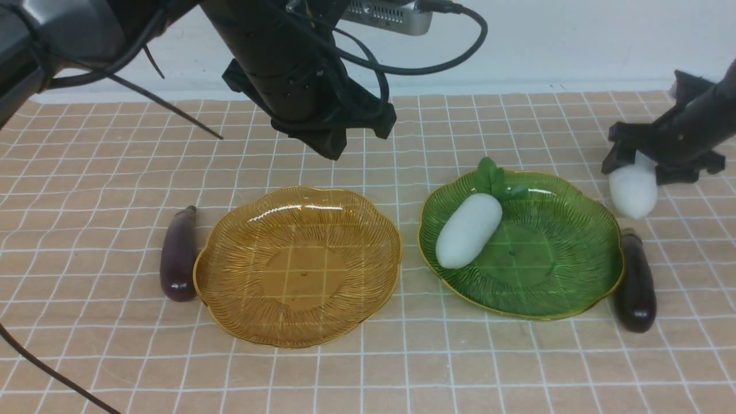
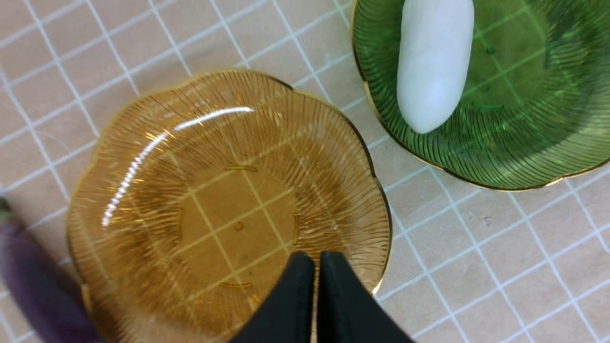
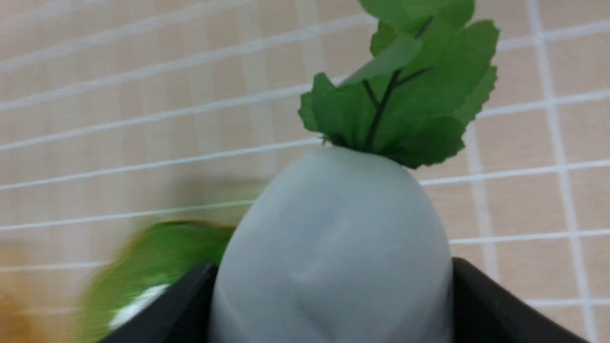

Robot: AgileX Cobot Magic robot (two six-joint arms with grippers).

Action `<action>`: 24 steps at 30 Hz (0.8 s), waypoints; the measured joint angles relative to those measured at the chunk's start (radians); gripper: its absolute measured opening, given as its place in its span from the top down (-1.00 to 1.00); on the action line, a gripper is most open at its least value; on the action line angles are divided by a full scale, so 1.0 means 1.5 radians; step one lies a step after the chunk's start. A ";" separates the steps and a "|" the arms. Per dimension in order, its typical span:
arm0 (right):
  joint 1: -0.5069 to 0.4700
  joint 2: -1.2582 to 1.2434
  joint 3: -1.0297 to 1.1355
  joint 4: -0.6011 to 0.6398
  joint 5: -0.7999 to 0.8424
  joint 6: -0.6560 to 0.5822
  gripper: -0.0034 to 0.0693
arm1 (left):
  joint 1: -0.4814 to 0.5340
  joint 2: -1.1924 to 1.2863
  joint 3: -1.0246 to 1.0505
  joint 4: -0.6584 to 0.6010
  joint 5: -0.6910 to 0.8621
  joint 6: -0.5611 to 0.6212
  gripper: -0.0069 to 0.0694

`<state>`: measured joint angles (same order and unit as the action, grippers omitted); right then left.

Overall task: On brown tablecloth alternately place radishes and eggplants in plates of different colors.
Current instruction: 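Place the white radish on the plate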

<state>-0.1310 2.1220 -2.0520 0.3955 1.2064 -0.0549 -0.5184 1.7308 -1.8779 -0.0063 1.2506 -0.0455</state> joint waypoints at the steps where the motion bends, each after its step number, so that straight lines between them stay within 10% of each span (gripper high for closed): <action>1: 0.004 -0.023 0.000 0.012 0.010 0.001 -0.54 | 0.000 -0.008 0.000 0.004 0.000 -0.003 0.83; 19: 0.167 -0.049 0.245 -0.049 0.020 0.047 -0.54 | 0.000 -0.209 0.232 0.013 0.002 -0.036 0.83; 24: 0.203 -0.044 0.245 -0.083 0.018 0.047 -0.81 | 0.000 -0.278 0.307 0.022 0.002 -0.053 0.83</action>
<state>0.1740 2.0554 -1.6842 0.2705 1.2329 0.0162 -0.5184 1.3138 -1.4176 0.0267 1.2530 -0.1257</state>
